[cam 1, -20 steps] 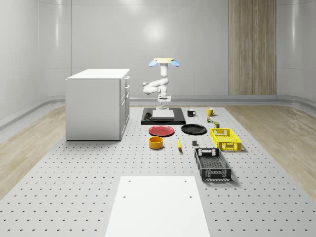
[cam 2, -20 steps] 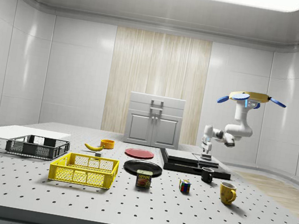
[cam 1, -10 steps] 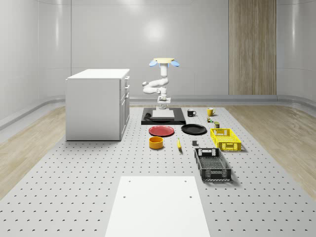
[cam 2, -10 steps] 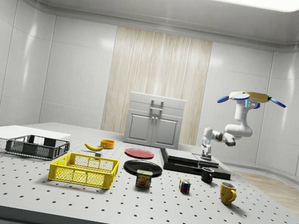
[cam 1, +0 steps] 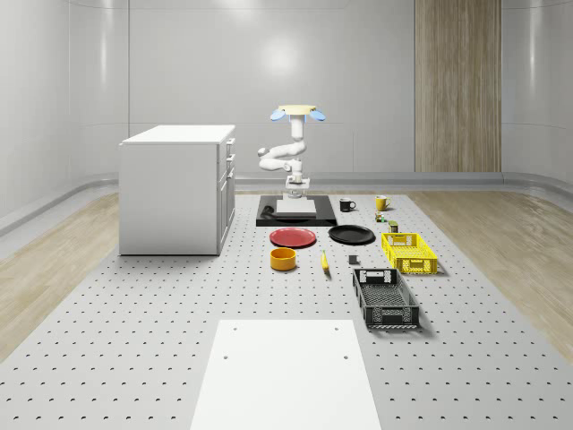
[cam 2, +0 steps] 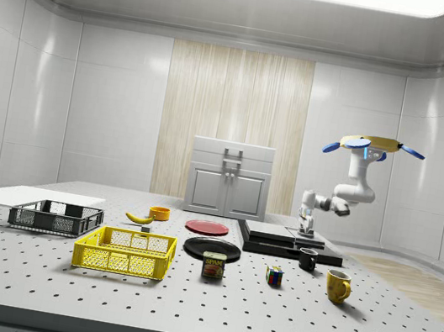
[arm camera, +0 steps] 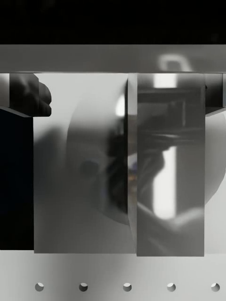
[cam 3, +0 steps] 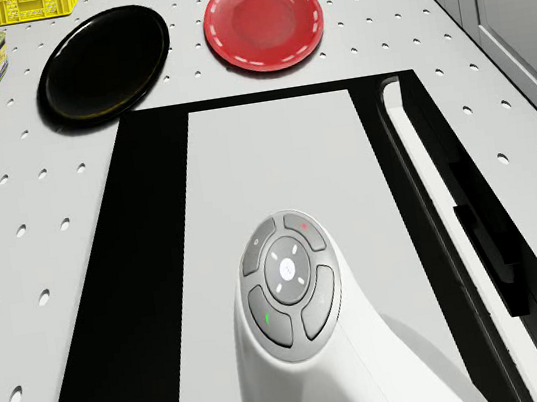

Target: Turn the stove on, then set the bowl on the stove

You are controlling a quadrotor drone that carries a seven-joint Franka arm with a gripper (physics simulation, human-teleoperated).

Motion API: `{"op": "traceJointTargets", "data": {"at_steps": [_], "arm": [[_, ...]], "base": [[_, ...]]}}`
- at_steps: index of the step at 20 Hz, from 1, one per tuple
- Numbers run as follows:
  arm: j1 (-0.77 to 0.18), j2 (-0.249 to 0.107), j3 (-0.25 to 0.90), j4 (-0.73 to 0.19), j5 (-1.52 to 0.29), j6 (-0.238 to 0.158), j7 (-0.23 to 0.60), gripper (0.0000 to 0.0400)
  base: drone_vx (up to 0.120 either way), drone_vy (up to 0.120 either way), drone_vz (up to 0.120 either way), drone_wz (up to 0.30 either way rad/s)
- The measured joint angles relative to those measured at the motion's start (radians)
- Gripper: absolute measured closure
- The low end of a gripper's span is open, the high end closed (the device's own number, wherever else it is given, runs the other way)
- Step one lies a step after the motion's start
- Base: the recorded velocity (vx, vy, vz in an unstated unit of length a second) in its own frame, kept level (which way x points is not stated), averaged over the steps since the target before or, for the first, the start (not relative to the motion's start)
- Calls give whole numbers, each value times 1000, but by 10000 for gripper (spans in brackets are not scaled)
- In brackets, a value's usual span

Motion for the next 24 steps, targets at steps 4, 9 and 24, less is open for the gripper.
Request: {"op": "traceJointTargets", "data": {"at_steps": [4,9,24], "arm": [[-47,45,15,5,-67,-78,-7,0],[-26,40,-6,-1,-44,-51,8,0],[-23,18,-10,0,-16,-16,24,0]], "base": [[0,0,0,0],[32,0,0,0],[120,-21,0,0]]}}
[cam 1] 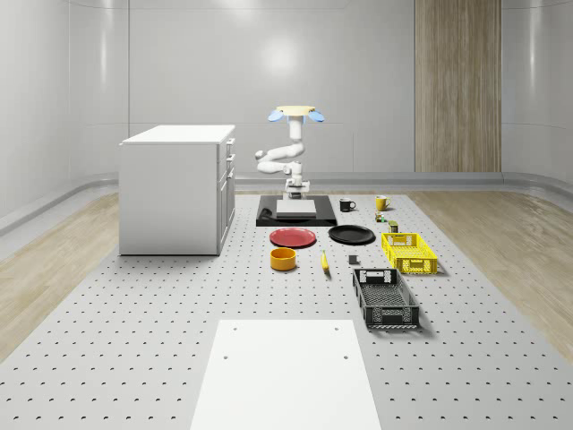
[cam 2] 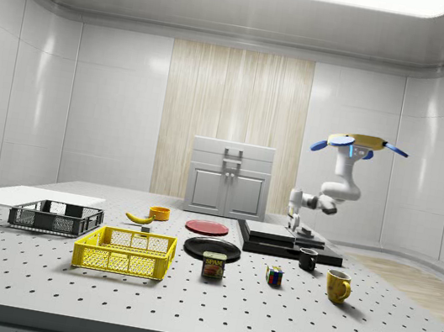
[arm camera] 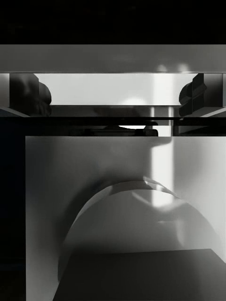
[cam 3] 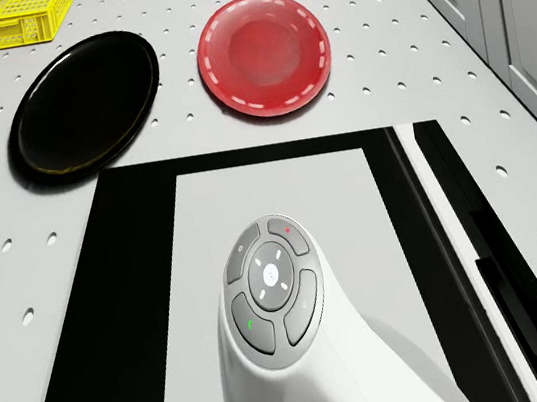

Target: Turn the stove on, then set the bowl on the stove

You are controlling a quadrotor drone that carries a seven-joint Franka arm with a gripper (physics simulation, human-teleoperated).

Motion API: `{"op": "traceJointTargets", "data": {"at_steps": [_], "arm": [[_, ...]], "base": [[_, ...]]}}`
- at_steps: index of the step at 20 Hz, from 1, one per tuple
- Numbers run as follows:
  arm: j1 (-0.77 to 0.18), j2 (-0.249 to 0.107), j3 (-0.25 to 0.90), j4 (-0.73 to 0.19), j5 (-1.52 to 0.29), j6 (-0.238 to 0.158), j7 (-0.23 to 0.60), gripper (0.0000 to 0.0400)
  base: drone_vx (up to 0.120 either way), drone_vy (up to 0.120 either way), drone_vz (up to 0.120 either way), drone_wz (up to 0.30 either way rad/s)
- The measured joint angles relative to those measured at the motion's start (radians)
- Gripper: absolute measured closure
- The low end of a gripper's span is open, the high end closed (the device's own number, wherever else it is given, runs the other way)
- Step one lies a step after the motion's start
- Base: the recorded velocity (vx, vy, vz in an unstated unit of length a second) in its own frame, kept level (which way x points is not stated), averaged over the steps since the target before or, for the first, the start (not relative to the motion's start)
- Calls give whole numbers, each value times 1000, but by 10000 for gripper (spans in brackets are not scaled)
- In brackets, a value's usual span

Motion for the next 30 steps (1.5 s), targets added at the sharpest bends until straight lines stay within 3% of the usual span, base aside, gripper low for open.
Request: {"op": "traceJointTargets", "data": {"at_steps": [30], "arm": [[-21,-41,12,4,24,39,18,0]], "base": [[120,-17,0,0]]}}
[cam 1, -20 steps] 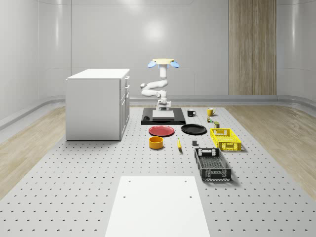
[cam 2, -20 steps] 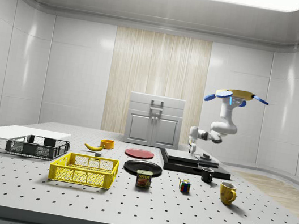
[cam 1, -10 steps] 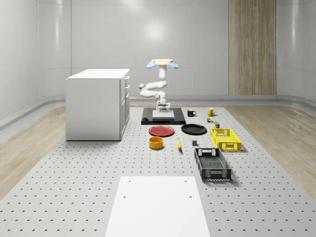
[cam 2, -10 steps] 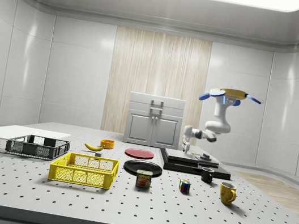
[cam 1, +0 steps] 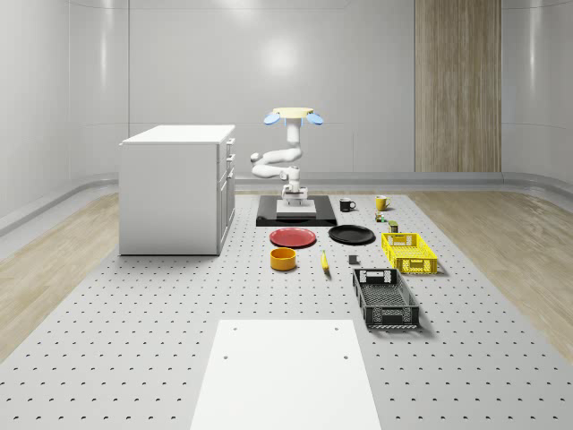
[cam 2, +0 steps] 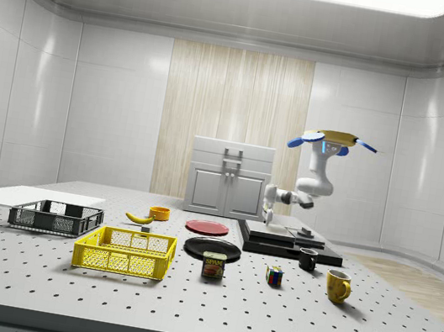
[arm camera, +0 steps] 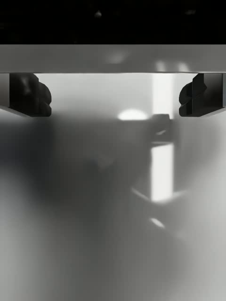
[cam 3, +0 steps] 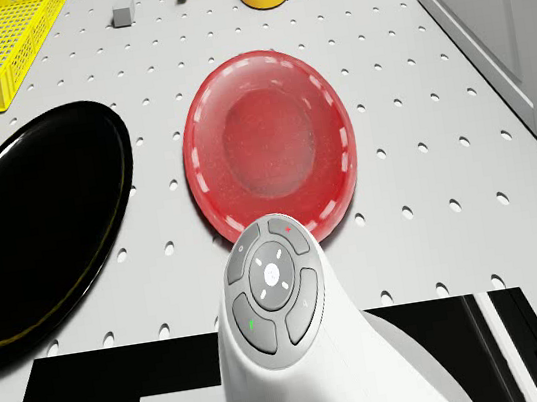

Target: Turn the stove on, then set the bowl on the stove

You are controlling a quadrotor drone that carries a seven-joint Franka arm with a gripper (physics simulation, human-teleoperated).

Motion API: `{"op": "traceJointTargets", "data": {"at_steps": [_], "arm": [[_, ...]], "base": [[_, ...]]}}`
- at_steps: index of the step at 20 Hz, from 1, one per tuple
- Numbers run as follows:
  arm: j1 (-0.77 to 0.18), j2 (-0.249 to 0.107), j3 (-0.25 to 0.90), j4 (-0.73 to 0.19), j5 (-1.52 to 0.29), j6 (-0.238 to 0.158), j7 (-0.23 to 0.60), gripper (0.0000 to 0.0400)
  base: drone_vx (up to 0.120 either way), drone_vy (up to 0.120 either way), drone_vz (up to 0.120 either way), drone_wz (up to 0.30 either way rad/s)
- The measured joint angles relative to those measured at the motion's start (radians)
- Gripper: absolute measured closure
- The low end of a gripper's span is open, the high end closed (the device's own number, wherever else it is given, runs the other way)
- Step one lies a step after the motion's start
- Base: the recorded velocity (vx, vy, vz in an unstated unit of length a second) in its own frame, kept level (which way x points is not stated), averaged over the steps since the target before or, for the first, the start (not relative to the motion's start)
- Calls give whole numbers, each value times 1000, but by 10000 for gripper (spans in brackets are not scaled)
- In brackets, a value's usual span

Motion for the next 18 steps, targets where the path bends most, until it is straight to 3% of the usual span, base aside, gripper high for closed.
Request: {"op": "traceJointTargets", "data": {"at_steps": [8,18], "arm": [[-5,-9,2,1,5,8,4,0],[-10,-19,5,2,10,18,8,0]], "base": [[120,-65,0,0],[120,0,0,0]]}}
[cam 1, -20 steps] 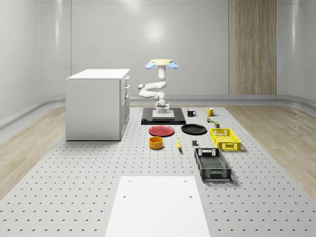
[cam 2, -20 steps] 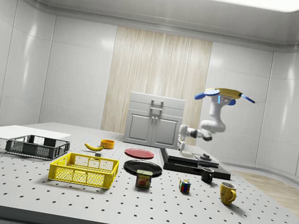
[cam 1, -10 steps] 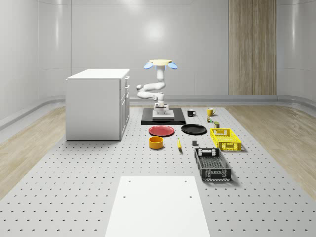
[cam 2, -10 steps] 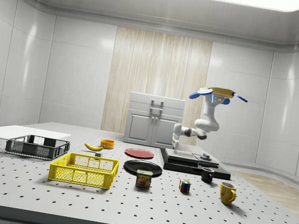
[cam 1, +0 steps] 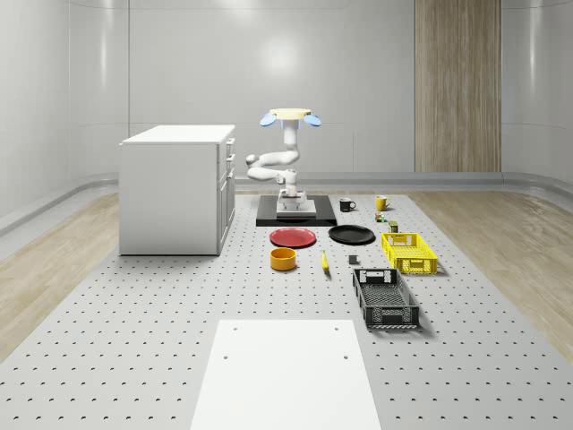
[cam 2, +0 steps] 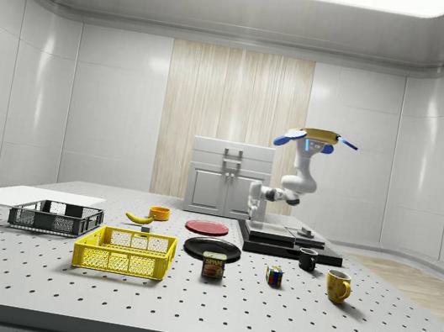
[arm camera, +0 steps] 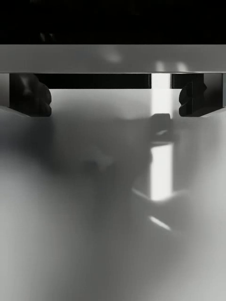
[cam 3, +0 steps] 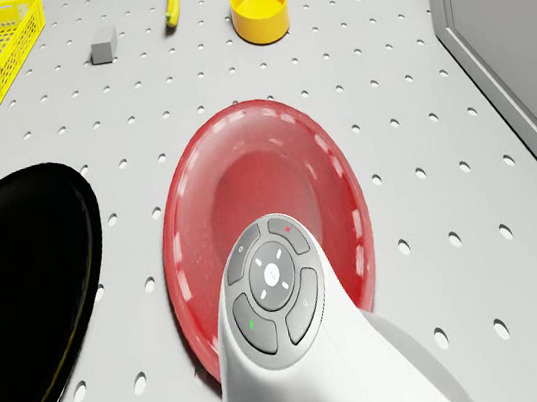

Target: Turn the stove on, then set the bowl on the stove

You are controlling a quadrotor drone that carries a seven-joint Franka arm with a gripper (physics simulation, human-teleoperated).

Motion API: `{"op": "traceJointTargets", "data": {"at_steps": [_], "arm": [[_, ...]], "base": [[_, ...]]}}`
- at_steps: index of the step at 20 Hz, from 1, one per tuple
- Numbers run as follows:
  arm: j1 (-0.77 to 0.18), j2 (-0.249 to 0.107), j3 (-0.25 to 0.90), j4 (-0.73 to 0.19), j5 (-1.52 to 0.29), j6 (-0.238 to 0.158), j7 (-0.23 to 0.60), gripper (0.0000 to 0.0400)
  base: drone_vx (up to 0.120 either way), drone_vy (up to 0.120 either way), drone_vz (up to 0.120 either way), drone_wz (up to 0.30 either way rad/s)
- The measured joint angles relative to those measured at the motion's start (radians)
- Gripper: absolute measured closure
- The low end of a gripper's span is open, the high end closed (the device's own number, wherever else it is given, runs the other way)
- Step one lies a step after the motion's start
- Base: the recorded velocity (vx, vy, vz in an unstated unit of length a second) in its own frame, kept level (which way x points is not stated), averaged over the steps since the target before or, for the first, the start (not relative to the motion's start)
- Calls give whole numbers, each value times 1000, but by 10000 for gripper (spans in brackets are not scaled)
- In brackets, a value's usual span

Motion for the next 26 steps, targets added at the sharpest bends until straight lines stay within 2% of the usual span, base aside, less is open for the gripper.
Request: {"op": "traceJointTargets", "data": {"at_steps": [26], "arm": [[-11,-22,5,2,11,21,9,0]], "base": [[120,0,0,0]]}}
